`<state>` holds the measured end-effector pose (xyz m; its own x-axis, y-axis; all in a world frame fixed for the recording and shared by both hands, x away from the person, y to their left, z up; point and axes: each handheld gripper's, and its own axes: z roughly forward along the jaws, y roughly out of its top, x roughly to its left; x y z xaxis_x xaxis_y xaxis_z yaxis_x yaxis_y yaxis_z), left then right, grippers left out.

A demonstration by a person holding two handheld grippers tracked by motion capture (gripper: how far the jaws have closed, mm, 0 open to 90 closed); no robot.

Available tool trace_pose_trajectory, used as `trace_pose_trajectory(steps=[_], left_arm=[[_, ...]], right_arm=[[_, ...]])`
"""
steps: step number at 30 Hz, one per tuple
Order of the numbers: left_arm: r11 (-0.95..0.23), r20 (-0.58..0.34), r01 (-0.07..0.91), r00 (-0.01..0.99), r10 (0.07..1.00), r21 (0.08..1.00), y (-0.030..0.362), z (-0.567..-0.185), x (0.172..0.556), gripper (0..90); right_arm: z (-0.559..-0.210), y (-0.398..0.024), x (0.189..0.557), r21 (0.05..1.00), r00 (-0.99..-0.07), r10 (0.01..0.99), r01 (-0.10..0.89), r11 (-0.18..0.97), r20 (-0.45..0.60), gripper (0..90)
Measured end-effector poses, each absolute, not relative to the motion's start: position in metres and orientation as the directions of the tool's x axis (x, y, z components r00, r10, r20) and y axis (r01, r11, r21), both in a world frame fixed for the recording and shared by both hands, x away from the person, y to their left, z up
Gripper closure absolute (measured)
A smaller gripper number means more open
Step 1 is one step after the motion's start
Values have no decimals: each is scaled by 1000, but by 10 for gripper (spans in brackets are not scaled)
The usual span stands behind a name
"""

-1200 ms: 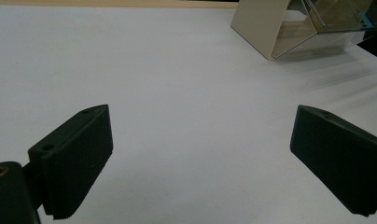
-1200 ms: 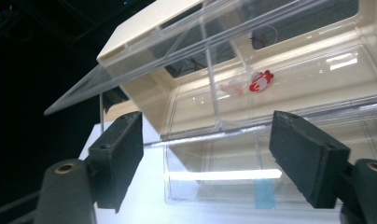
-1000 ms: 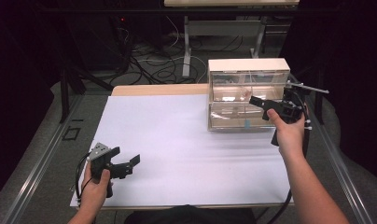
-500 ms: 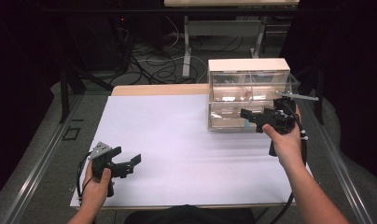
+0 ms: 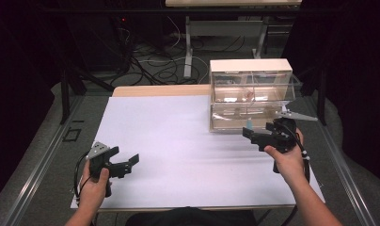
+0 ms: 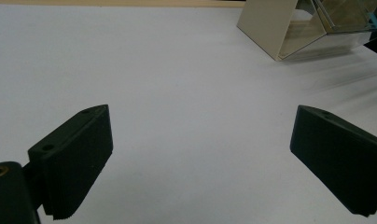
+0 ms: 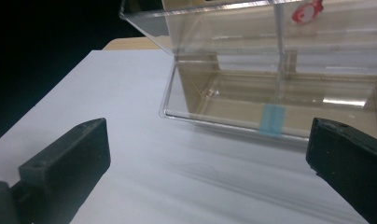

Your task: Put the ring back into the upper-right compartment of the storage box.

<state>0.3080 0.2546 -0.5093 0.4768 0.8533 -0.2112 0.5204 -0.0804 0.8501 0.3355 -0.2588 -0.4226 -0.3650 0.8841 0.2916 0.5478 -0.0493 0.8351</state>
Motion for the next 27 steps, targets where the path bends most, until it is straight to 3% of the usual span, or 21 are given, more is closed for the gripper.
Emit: trace_pose_trajectory(steps=[11,16,27], left_arm=[[-69,-202,509,457,866,858,260,-505,306,63],[-70,-191,502,451,872,862,261,-504,306,63],[-59,-207,507,451,868,860,265,-507,309,63]], right_arm=[[-462,-286,322,809,-262,908,574,-126,327,0],[-477,-283,319,821,-255,935,569,-59,244,0],[-505,-268,320,840,-294,928,541,-35,228,0]])
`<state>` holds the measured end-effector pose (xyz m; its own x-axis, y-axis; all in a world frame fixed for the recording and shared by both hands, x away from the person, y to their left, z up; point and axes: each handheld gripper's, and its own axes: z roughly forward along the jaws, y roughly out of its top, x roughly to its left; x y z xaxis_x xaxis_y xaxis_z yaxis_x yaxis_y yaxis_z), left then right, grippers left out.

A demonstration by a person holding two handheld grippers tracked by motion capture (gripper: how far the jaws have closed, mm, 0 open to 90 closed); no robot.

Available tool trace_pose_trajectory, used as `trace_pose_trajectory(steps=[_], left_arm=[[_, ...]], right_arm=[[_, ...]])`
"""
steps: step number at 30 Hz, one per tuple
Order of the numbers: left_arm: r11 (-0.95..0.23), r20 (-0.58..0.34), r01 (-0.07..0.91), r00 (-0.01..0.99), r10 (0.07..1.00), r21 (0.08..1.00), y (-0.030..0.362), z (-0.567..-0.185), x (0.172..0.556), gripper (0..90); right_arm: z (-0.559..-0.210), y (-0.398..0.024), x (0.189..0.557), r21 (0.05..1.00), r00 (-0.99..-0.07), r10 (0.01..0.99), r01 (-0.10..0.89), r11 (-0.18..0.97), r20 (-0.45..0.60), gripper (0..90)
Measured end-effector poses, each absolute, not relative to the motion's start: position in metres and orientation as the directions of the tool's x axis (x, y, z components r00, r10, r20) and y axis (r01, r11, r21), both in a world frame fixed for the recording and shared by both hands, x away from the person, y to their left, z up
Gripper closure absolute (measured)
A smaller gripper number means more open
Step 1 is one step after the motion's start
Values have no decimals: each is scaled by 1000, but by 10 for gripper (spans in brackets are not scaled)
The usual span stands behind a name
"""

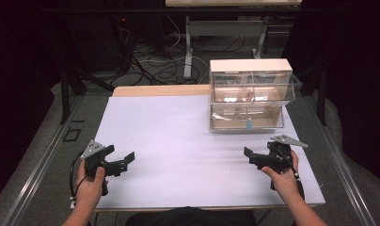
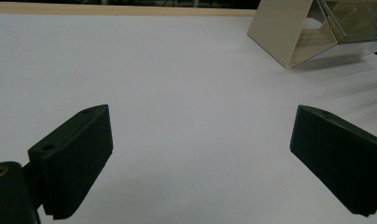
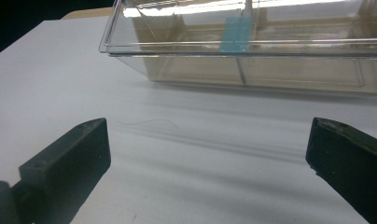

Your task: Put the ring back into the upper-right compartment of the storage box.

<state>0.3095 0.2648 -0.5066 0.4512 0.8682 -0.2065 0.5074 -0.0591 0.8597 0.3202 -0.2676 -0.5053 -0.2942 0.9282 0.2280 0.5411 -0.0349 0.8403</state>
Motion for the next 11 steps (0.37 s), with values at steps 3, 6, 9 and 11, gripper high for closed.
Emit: trace_pose_trajectory(steps=[3,6,9,11], left_arm=[[-56,-206,507,445,872,860,265,-507,309,63],[-54,-208,511,441,873,858,265,-507,309,62],[-57,-206,513,441,873,857,266,-507,310,63],[-63,-200,512,441,875,857,266,-507,310,63]], right_arm=[[-507,-267,320,835,-297,926,549,-34,233,0],[-511,-269,322,839,-294,931,544,-23,216,0],[-514,-272,324,824,-277,931,565,-43,239,0],[-515,-274,325,814,-266,932,579,-51,248,0]])
